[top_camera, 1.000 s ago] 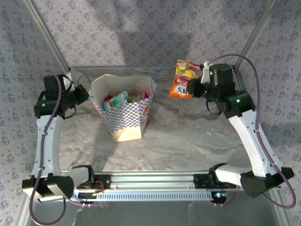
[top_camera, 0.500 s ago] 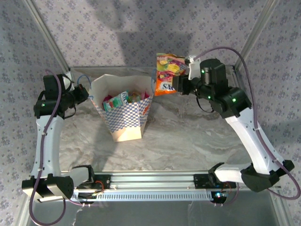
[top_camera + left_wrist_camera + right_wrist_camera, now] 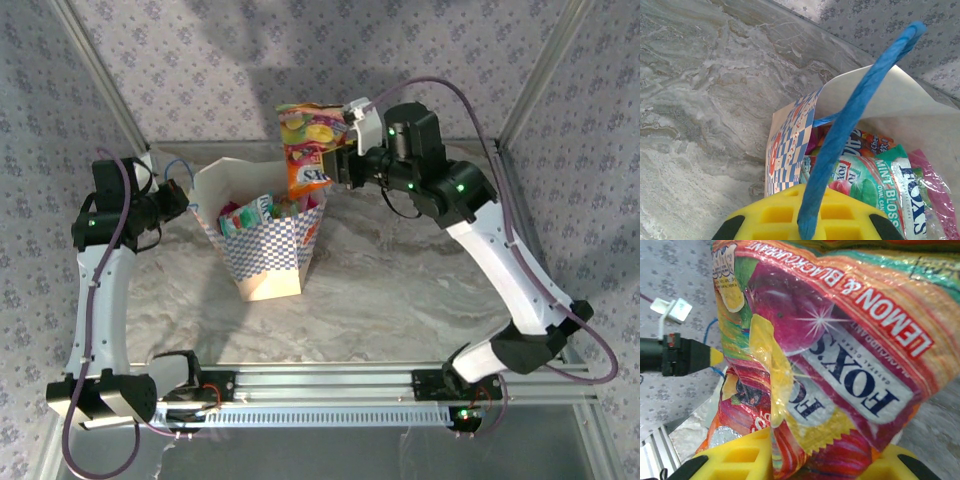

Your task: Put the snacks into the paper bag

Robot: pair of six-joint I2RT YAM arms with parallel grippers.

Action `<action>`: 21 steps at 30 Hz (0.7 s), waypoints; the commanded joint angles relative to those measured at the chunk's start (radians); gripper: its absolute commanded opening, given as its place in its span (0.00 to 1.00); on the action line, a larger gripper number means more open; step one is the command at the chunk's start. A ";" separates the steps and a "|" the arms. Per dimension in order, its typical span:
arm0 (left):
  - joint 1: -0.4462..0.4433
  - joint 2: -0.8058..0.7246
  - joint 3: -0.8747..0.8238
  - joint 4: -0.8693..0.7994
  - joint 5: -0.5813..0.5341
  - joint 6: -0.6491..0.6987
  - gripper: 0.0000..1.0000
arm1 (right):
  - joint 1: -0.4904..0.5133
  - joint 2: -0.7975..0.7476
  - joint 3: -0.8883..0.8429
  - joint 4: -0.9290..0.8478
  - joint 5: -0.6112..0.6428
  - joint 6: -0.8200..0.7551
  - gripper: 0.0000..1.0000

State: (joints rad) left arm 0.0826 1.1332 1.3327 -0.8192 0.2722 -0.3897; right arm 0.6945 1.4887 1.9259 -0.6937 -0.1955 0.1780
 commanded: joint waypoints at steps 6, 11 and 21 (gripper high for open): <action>-0.008 -0.004 0.043 -0.033 0.004 0.026 0.00 | 0.039 0.104 0.119 0.047 -0.067 -0.033 0.28; -0.007 -0.009 0.055 -0.050 0.004 0.040 0.00 | 0.054 0.179 0.174 0.023 -0.081 -0.026 0.28; -0.006 -0.032 0.080 -0.088 -0.002 0.066 0.05 | 0.059 0.256 0.232 -0.014 -0.082 -0.019 0.28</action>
State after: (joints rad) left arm 0.0826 1.1263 1.3689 -0.8715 0.2718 -0.3481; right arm 0.7471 1.7428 2.1044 -0.7200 -0.2623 0.1638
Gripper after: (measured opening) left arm 0.047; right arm 0.278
